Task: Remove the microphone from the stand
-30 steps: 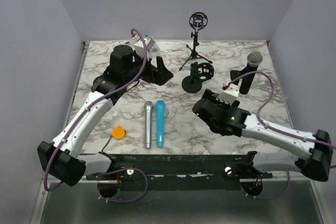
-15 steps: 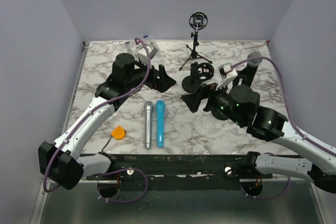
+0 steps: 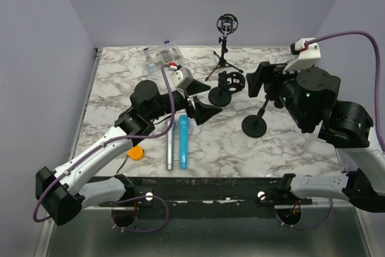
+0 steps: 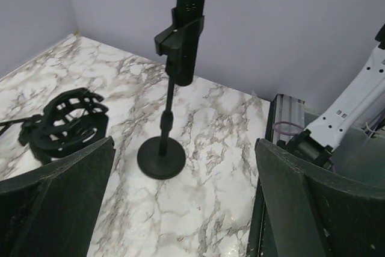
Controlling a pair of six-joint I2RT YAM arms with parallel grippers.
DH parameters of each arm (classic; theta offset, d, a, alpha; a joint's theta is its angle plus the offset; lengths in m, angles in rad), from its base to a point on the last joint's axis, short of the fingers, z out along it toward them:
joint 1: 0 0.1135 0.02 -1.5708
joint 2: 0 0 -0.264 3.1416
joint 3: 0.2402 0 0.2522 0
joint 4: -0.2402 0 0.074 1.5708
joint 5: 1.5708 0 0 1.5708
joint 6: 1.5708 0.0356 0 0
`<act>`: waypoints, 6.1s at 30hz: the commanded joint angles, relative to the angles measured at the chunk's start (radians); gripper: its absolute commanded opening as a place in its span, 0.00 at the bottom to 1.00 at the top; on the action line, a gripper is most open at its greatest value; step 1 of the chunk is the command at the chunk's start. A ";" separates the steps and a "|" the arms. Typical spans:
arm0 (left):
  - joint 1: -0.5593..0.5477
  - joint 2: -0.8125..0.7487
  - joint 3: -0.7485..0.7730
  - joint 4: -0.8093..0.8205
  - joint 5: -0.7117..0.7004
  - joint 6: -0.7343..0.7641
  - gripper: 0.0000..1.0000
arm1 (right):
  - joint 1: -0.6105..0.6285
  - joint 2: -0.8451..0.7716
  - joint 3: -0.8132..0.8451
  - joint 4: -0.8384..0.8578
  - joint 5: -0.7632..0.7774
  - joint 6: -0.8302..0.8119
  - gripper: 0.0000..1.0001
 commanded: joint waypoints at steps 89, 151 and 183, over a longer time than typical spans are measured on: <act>-0.155 0.897 0.521 0.549 0.125 0.077 0.83 | -0.476 0.085 -0.169 0.002 -0.014 -0.168 0.77; -0.155 0.845 0.460 0.424 0.043 0.047 0.00 | -0.476 -0.089 -0.183 0.318 -0.036 -0.308 0.01; -0.190 0.269 0.143 0.069 -0.228 -0.107 0.88 | -0.477 0.142 0.429 -0.173 -0.665 0.184 0.01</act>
